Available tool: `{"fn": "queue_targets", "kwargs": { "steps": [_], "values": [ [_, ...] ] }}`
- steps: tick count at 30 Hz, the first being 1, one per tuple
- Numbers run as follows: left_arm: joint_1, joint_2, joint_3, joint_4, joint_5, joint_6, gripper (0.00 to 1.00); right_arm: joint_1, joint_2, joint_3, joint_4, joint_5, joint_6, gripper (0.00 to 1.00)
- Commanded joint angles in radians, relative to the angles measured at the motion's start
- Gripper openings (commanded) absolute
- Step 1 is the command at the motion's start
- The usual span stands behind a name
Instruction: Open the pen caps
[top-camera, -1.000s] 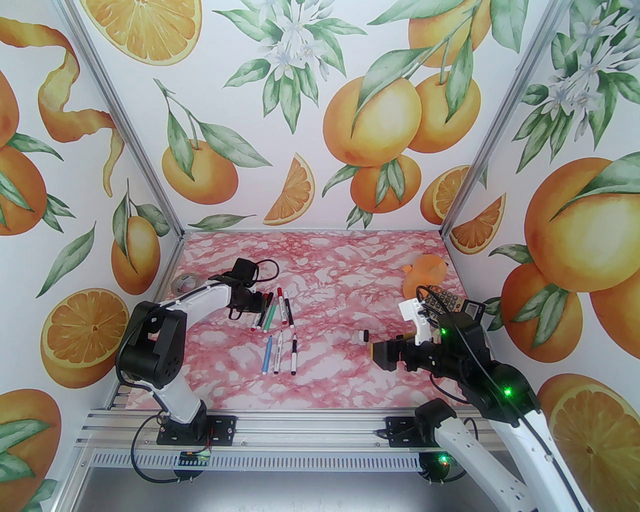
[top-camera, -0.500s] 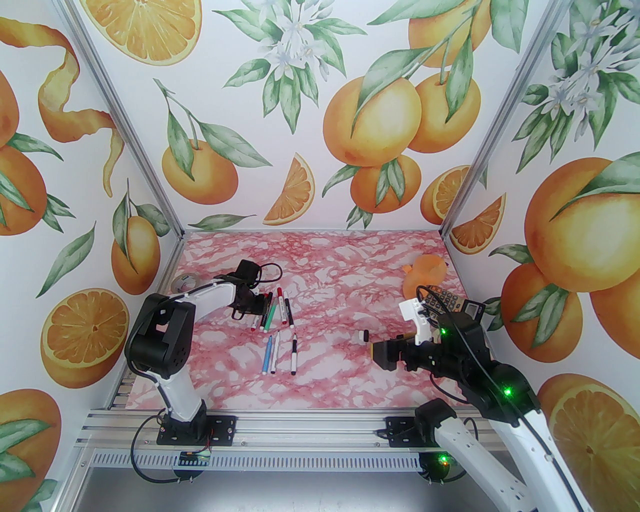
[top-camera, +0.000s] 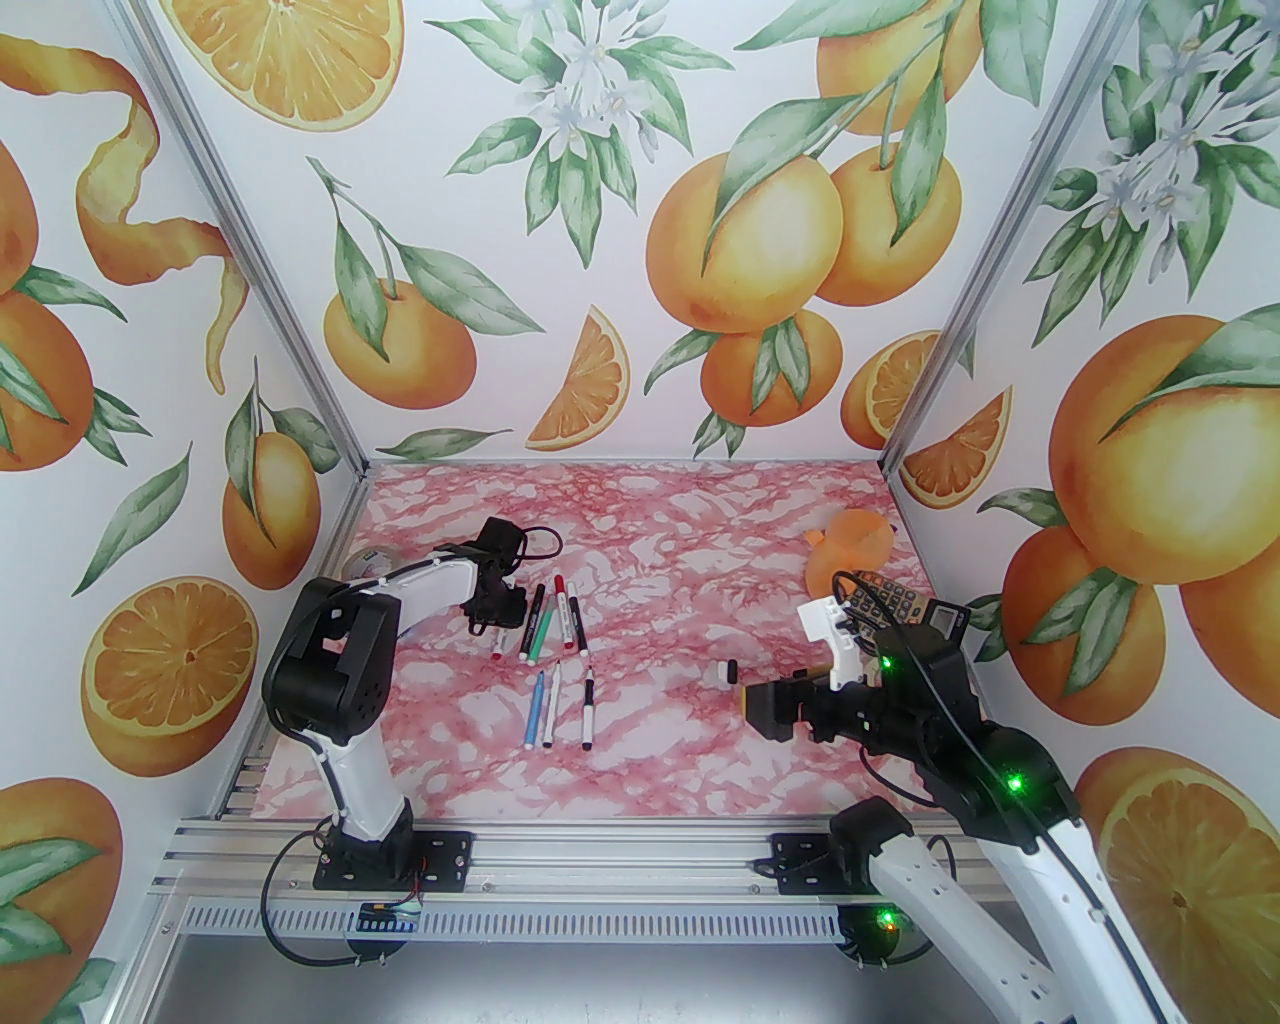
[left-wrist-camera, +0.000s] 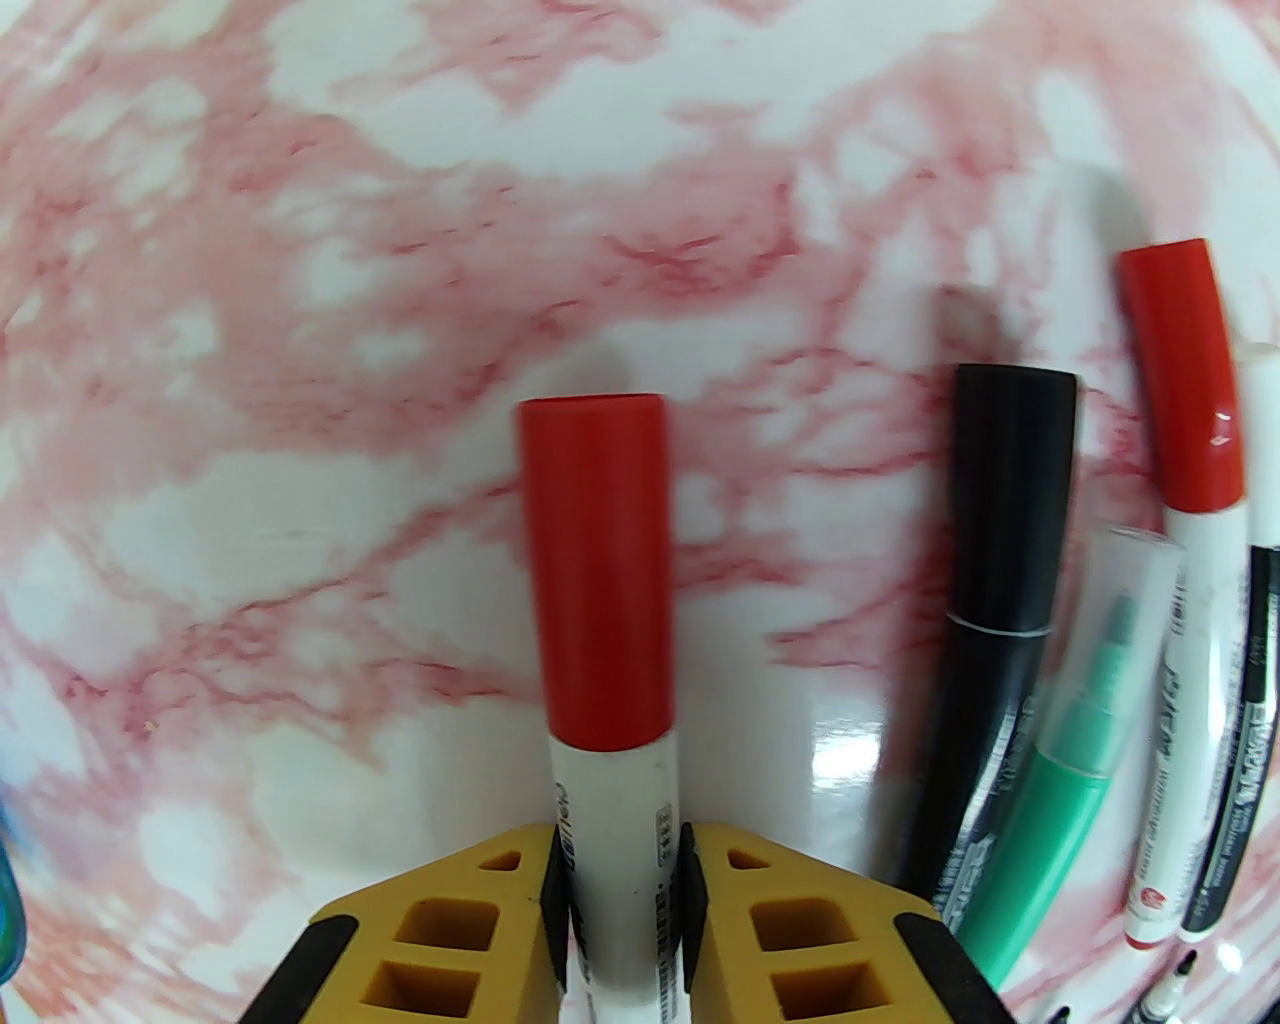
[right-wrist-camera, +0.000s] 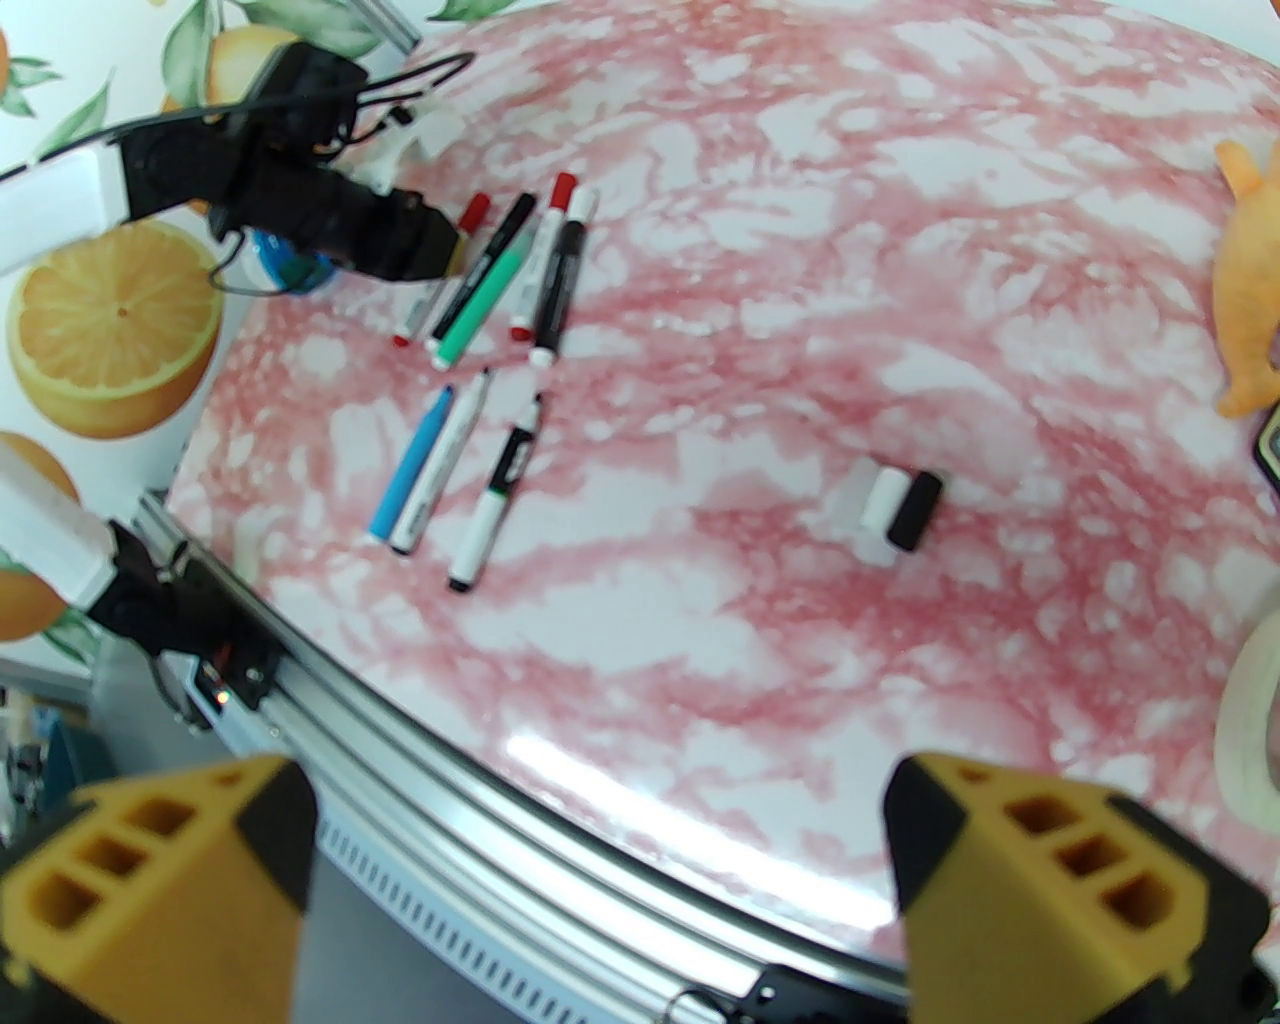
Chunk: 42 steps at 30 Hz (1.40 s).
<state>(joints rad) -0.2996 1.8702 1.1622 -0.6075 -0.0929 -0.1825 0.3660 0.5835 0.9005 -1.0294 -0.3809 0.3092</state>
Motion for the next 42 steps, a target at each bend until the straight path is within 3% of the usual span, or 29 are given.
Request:
{"fn": "queue_targets", "kwargs": {
  "steps": [1, 7, 11, 16, 25, 32, 42],
  "values": [
    [0.004, 0.020, 0.031, -0.036, -0.026, -0.004, 0.19, 0.005, 0.006, -0.006, 0.002, 0.024, 0.010, 1.00],
    [0.004, -0.063, 0.087, -0.093, 0.002, 0.000, 0.17, 0.005, 0.006, 0.006, 0.011, 0.008, 0.020, 1.00],
    [0.004, -0.133, 0.141, -0.119, 0.122, 0.037, 0.18, 0.005, 0.004, -0.014, 0.075, -0.006, 0.105, 1.00],
    [-0.007, -0.180, 0.204, -0.102, 0.379, 0.076, 0.17, 0.005, 0.010, -0.050, 0.259, -0.011, 0.305, 0.98],
    [-0.186, -0.183, 0.291, 0.003, 0.593, 0.083, 0.15, 0.005, 0.101, -0.057, 0.571, 0.015, 0.492, 0.89],
    [-0.342, -0.152, 0.312, 0.133, 0.705, 0.082, 0.15, 0.005, 0.200, -0.030, 0.646, 0.102, 0.504, 0.84],
    [-0.418, -0.167, 0.225, 0.264, 0.872, 0.025, 0.15, 0.009, 0.288, -0.069, 0.750, 0.194, 0.533, 0.72]
  ]
}}
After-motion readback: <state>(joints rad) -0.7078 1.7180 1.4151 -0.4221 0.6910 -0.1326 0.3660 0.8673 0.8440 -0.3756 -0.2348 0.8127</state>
